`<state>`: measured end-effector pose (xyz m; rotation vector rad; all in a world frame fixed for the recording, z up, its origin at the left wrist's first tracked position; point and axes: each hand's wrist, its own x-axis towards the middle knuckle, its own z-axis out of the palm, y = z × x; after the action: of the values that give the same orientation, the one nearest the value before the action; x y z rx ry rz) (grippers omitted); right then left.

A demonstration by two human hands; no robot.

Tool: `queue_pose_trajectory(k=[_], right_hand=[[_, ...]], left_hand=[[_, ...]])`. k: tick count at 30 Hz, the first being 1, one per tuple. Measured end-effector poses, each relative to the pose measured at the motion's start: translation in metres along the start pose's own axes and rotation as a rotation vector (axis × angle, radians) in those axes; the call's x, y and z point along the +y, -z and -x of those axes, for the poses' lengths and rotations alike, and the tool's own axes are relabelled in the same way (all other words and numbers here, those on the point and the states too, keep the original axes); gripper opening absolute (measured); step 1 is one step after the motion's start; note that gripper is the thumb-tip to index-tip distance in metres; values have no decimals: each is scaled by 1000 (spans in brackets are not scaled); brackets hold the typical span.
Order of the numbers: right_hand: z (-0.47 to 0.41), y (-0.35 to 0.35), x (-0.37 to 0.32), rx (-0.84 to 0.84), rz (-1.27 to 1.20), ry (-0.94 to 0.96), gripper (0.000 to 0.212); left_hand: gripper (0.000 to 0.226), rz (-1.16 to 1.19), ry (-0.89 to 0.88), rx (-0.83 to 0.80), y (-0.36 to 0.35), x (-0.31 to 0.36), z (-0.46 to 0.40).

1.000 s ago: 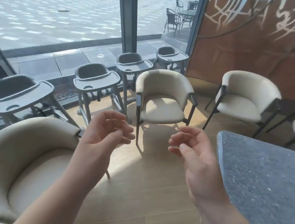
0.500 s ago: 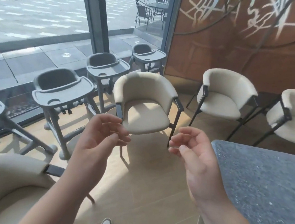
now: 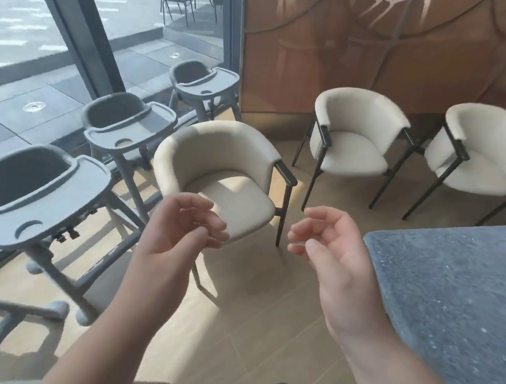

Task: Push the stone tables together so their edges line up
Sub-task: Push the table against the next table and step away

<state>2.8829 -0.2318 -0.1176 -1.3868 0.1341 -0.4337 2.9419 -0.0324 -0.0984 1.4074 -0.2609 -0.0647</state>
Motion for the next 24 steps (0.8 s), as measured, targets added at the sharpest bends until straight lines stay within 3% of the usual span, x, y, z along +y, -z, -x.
queue_pose_trajectory(k=[18, 24], right_hand=[[-228, 179, 1, 235, 2, 1, 36], [-281, 205, 15, 297, 33, -5, 35]], left_hand=[[36, -53, -35, -223, -215, -69, -239], [36, -16, 20, -278, -240, -94, -304]])
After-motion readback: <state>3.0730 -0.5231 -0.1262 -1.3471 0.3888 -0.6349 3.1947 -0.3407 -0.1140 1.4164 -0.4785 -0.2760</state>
